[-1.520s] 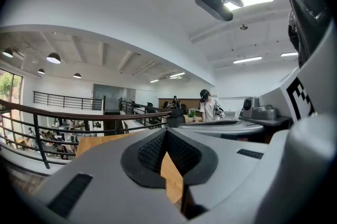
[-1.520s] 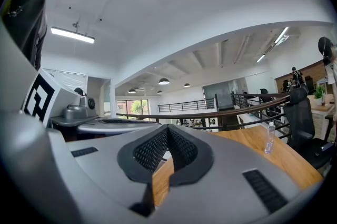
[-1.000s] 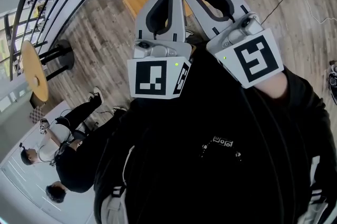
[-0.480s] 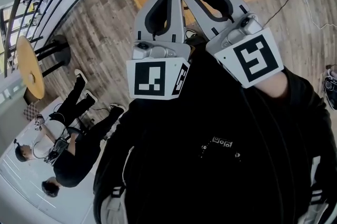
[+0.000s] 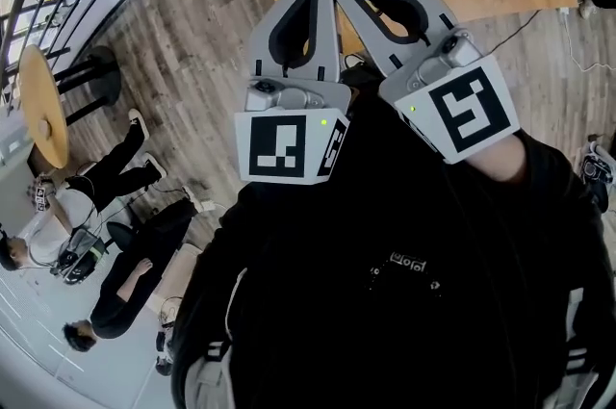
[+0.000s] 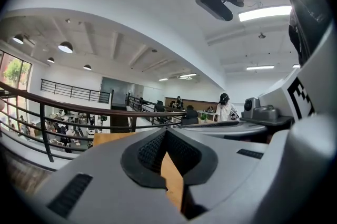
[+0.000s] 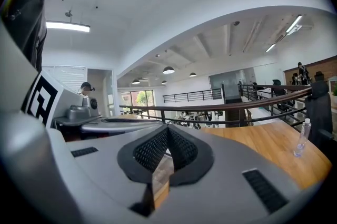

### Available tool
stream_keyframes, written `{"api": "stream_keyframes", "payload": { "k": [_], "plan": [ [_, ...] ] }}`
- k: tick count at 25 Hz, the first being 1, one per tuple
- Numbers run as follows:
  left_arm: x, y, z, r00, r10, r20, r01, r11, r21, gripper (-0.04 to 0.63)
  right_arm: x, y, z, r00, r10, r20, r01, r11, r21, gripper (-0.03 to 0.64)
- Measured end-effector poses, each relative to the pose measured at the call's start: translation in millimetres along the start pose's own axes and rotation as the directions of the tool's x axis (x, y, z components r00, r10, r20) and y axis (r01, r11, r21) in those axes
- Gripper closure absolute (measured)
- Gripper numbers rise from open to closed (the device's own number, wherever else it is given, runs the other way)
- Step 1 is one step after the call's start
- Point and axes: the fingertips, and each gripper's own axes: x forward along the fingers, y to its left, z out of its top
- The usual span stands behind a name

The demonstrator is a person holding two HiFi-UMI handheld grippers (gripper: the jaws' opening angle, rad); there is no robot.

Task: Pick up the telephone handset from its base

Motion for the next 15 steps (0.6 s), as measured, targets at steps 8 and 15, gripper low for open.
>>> {"api": "stream_keyframes", "payload": {
  "k": [8,15],
  "plan": [
    [-5,31,-10,1.0,-0.02,0.001,0.02,0.999,-0.039,0.595,28,13,-12,0.999,-0.02,-0.033,0.02,1.0,-0.001,0.598],
    [-9,41,-9,1.0,0.005,0.008,-0.005,0.998,-0.056,0.595,37,19,-11,0.999,-0.002,-0.044,0.002,1.0,-0.012,0.598]
  ]
}}
